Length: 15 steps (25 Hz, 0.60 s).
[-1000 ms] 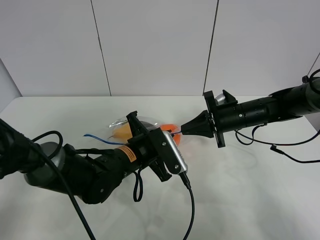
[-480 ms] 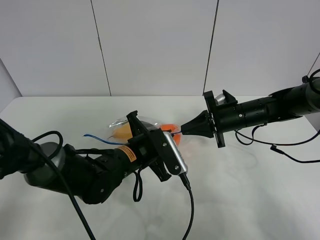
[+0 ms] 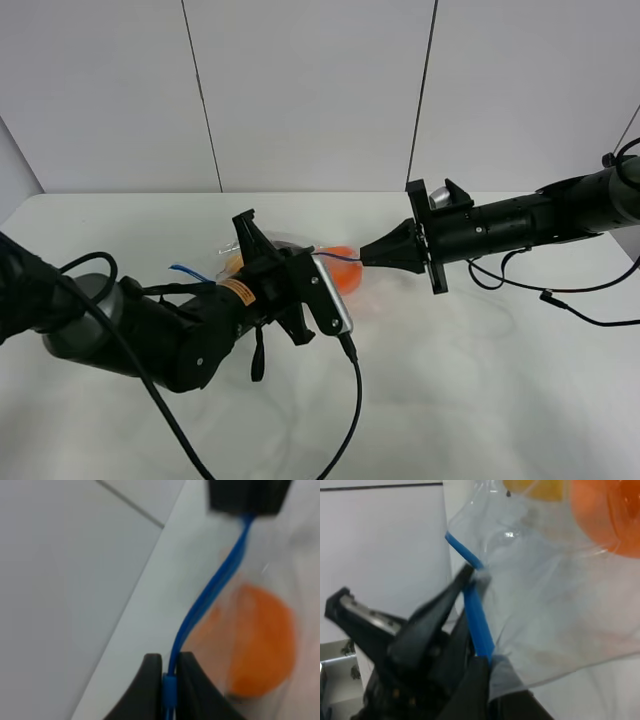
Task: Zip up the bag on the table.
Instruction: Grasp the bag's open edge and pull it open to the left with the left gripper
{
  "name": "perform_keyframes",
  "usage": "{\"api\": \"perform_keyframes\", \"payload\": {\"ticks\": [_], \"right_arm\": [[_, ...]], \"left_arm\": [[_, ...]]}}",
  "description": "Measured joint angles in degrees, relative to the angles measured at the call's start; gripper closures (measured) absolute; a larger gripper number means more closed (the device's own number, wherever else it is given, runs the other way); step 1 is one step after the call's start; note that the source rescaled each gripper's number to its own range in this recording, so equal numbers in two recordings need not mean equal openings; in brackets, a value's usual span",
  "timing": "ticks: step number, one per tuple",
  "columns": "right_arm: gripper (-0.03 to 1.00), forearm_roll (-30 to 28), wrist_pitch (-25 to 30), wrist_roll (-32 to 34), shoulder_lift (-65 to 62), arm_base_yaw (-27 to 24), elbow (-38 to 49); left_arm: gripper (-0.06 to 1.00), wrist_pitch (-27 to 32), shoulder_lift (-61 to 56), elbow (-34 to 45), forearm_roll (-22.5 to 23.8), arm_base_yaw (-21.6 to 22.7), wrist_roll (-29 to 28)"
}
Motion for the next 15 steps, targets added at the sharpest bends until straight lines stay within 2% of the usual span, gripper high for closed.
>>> {"api": "perform_keyframes", "payload": {"ticks": [7, 15], "right_arm": [[0.97, 0.8, -0.2, 0.0, 0.0, 0.0, 0.0], [0.97, 1.1, -0.2, 0.0, 0.0, 0.0, 0.0]], "left_arm": [[0.86, 0.1, 0.0, 0.0, 0.4, 7.2, 2.9], [0.87, 1.5, 0.0, 0.0, 0.9, 15.8, 3.6]]}}
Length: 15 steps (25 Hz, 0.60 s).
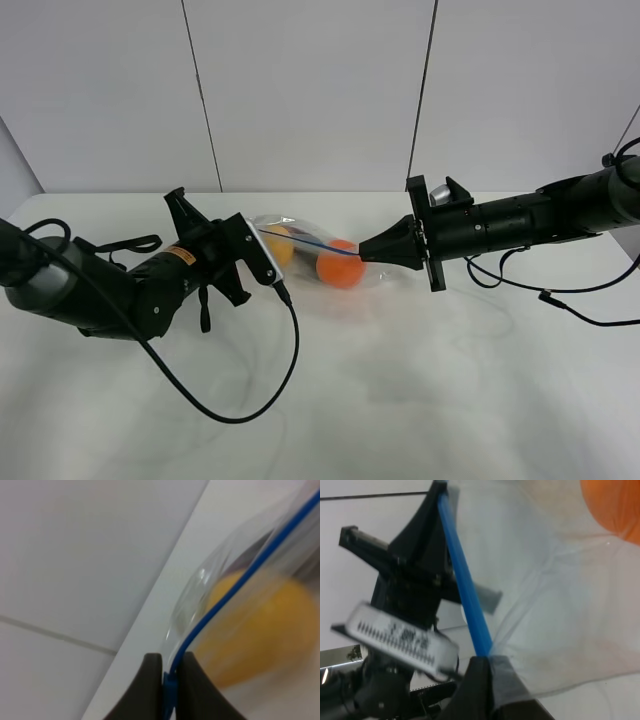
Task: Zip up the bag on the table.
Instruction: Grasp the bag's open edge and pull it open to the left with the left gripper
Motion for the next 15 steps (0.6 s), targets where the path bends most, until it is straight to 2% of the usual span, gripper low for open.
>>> {"api": "perform_keyframes", "payload": {"ticks": [10, 15], "right_arm": [[0.97, -0.5, 0.5, 0.1, 0.0, 0.0, 0.0], [0.97, -0.1, 0.5, 0.1, 0.0, 0.0, -0.1]], "left_arm": [[0.87, 1.2, 0.0, 0.0, 0.1, 9.4, 0.0], [0.87, 1.6, 0.0, 0.0, 2.4, 10.3, -0.1]]}}
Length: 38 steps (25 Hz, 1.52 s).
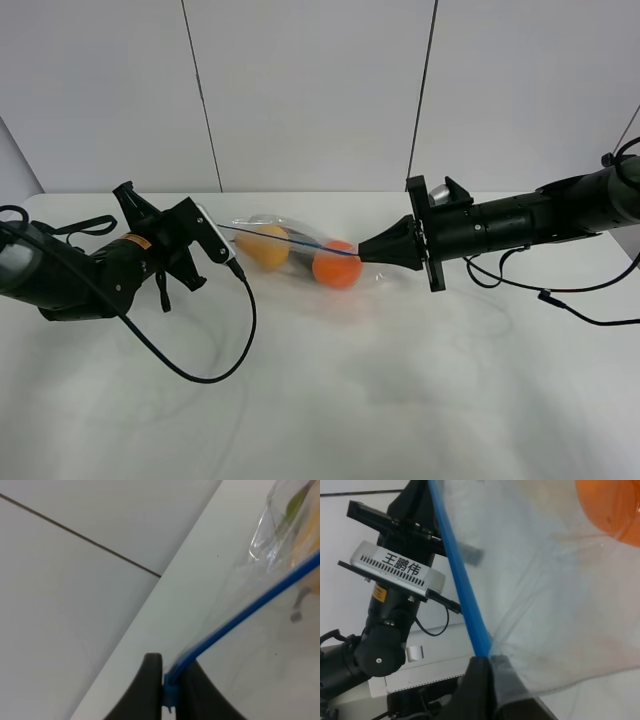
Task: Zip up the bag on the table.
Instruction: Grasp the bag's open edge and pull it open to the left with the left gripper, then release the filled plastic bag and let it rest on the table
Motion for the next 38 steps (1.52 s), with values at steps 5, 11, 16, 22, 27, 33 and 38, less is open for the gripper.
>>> {"api": "perform_keyframes", "payload": {"ticks": [5, 11, 16, 22, 27, 33, 38], "right_arm": [[0.97, -0.1, 0.0, 0.0, 0.0, 0.0, 0.0], [0.97, -2.1, 0.7, 0.0, 0.0, -0.1, 0.0], [0.97, -2.2, 0.7, 0.0, 0.0, 0.0, 0.0], [0.97, -2.4, 0.7, 0.0, 0.0, 0.0, 0.0], [0.97, -2.4, 0.8, 0.0, 0.0, 0.0, 0.0], [0.97, -2.4, 0.8, 0.0, 0.0, 0.0, 0.0], [0.97, -2.4, 0.8, 0.0, 0.0, 0.0, 0.0]], "left_arm": [[0.85, 1.2, 0.0, 0.0, 0.8, 0.2, -1.8], [0.3, 1.3, 0.0, 0.0, -1.7, 1.9, -6.9], [0.09, 4.1, 0.8, 0.0, -3.0, 6.6, -12.6], [0.07, 19.0, 0.7, -3.3, -4.7, 15.1, -28.1], [0.07, 41.9, 0.0, -12.4, -4.9, 19.2, -32.6], [0.07, 73.5, 0.0, -24.8, -3.9, 19.6, -39.0], [0.07, 94.2, 0.0, -32.6, 8.9, 19.6, -59.3]]}}
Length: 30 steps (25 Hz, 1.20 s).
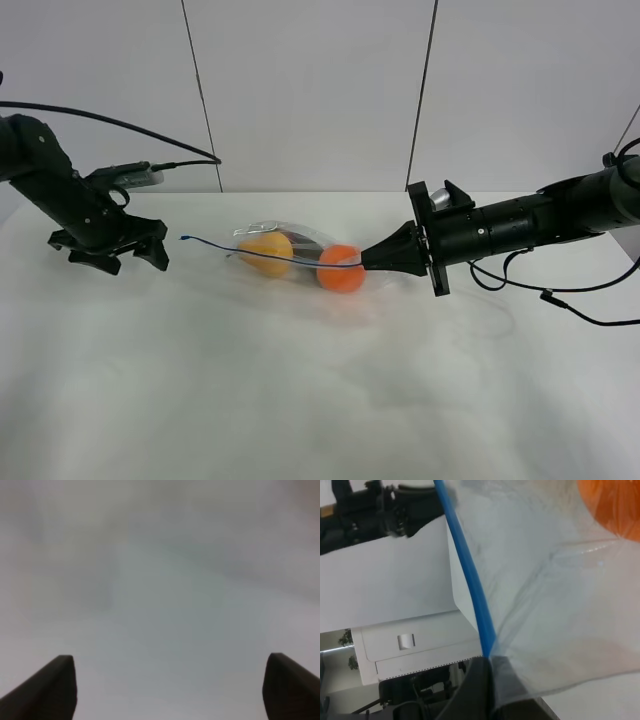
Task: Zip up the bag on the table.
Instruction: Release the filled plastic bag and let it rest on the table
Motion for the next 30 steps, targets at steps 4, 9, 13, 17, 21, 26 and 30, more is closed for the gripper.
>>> {"api": "perform_keyframes", "payload": {"ticks": [4, 9, 13, 17, 21, 26, 30], "right_arm": [[0.97, 0.0, 0.0, 0.0, 0.0, 0.0, 0.0], [0.97, 0.0, 0.0, 0.0, 0.0, 0.0, 0.0], [0.97, 0.0, 0.0, 0.0, 0.0, 0.0, 0.0], [0.97, 0.0, 0.0, -0.1, 0.0, 0.0, 0.0], [0.97, 0.0, 0.0, -0.1, 0.0, 0.0, 0.0], [0.97, 0.0, 0.0, -0.1, 0.0, 0.0, 0.0], [0.97, 0.0, 0.0, -0.1, 0.0, 0.0, 0.0]], "left_arm": [[0.07, 11.9, 0.0, -5.4, 8.5, 0.0, -9.7], [0.04, 20.7, -0.5, -9.1, 9.3, 0.0, -11.2], [-0.02, 24.3, -0.5, -9.2, 10.2, 0.0, -11.3], [-0.03, 24.4, -2.4, -7.5, 10.7, 0.0, -11.3], [-0.04, 24.5, -8.3, -2.2, 10.7, 0.0, -11.2], [-0.04, 24.5, -21.7, 10.5, 10.7, 0.0, -10.0], [-0.04, 24.8, -36.2, 22.4, 10.4, 0.0, -9.2]]}}
